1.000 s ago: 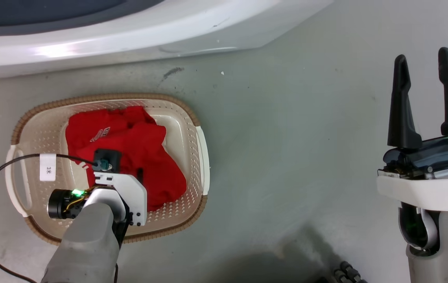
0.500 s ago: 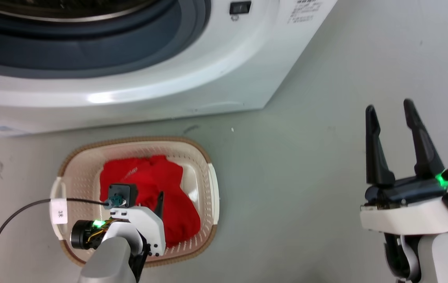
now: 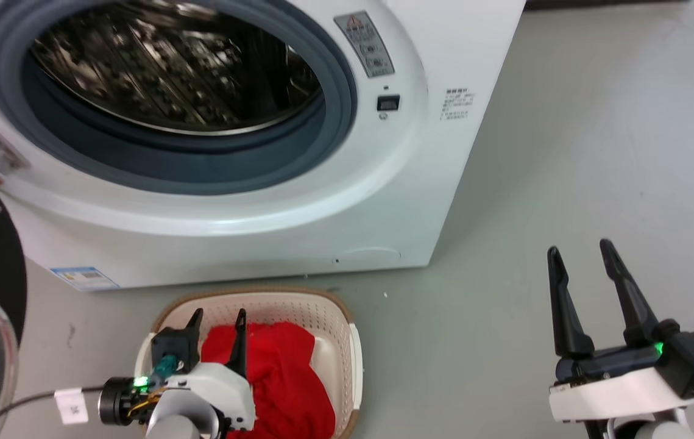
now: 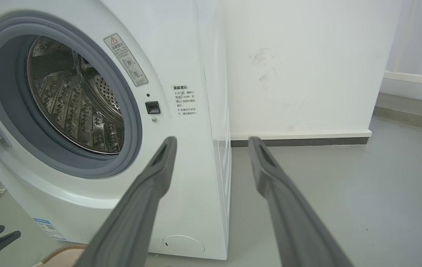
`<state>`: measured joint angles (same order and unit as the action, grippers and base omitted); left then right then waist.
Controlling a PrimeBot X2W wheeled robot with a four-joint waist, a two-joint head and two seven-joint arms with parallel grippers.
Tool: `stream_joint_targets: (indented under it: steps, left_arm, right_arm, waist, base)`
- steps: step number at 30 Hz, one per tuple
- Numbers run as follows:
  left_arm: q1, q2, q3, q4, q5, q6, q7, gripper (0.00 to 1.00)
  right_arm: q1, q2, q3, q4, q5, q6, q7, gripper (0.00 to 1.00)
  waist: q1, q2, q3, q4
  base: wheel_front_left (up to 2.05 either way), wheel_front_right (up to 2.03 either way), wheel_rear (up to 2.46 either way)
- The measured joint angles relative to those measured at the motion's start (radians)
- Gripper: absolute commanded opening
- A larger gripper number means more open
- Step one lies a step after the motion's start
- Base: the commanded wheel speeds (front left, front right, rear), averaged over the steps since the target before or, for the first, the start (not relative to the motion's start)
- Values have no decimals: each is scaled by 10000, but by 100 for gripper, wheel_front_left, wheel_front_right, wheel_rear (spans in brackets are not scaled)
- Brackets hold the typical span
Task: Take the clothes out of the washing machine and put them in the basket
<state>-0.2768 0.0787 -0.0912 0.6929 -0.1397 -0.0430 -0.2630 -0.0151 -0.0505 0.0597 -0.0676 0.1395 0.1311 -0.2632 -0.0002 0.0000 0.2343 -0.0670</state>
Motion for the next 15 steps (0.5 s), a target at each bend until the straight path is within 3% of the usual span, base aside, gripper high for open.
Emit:
stream_joint_targets:
  steps: [15]
  left_arm:
    - [2657, -249, 708, -4619, 683, 696, 0, 100]
  right_arm:
    - [1136, -2, -125, 324, 2, 0, 0, 100]
  waist:
    - [-1, 0, -2004, 331]
  base:
    - [0, 0, 0]
